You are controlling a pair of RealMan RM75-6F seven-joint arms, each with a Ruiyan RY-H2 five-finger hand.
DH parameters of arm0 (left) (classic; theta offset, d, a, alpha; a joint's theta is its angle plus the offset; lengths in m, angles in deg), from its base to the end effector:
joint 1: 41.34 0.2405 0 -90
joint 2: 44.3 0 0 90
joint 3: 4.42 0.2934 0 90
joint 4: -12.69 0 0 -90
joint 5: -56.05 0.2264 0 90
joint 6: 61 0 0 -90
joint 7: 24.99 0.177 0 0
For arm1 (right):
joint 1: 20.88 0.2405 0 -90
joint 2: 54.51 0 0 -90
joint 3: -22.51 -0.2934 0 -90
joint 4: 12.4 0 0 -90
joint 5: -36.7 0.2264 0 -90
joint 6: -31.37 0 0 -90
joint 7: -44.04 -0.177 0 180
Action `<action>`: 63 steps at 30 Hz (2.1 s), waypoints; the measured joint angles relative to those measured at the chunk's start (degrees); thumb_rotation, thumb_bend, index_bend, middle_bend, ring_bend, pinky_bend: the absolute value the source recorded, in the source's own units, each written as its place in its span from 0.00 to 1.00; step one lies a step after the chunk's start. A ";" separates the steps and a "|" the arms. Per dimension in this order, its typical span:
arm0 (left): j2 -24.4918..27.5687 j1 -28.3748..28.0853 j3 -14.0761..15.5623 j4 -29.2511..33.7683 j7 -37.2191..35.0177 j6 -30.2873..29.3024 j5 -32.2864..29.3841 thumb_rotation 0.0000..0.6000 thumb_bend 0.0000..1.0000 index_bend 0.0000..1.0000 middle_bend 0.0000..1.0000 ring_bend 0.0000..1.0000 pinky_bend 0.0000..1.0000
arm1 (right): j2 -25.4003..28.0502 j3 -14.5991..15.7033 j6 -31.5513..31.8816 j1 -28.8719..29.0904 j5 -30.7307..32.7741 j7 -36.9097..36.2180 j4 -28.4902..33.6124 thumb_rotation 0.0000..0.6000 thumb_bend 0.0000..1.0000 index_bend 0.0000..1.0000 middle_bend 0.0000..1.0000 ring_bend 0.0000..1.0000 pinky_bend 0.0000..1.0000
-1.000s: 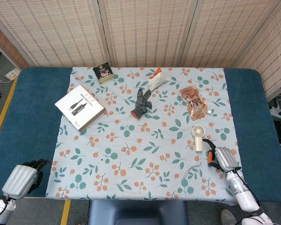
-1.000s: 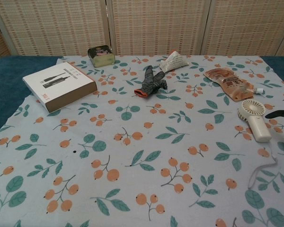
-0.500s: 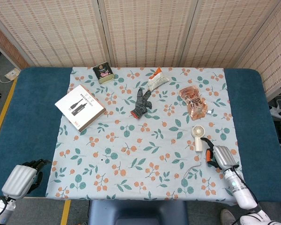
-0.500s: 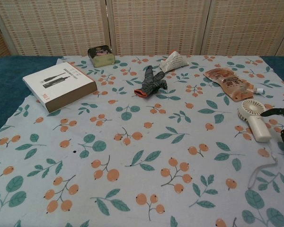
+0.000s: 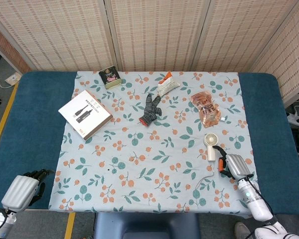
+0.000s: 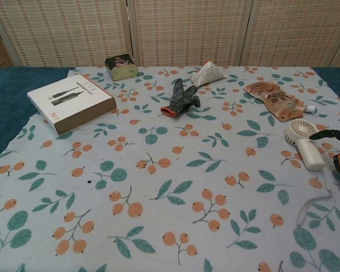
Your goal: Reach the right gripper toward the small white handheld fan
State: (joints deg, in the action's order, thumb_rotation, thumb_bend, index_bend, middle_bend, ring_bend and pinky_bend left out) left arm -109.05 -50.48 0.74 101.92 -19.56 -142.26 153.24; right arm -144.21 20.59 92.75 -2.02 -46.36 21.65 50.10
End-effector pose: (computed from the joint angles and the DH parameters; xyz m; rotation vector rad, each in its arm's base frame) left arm -0.3346 0.2058 0.1152 -1.7542 -0.7959 -0.8160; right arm -0.3779 -0.3015 -0.0192 1.5194 -1.3686 0.9388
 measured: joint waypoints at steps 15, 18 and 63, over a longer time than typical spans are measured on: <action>0.05 -0.06 -0.13 0.00 -0.25 0.04 -0.13 1.00 0.68 0.28 0.33 0.42 0.58 | -0.09 0.17 -0.82 0.26 0.44 -0.04 -0.24 1.00 0.75 0.13 0.73 0.61 0.78; 0.06 -0.01 -0.09 0.01 -0.27 -0.02 -0.09 1.00 0.68 0.28 0.33 0.42 0.58 | -0.07 0.21 -0.93 0.30 0.49 -0.02 -0.22 1.00 0.75 0.13 0.73 0.61 0.78; 0.22 0.22 -0.32 0.12 -0.33 -0.63 -0.09 1.00 0.68 0.28 0.33 0.42 0.58 | 6.68 0.51 9.59 -3.68 -0.98 10.24 10.47 1.00 0.74 0.14 0.73 0.55 0.77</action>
State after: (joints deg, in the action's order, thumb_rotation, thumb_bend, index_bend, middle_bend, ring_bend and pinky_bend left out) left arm -108.83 -50.27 0.42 102.05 -19.89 -142.89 153.15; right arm -137.54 21.11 102.34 -5.70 -47.33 31.89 60.57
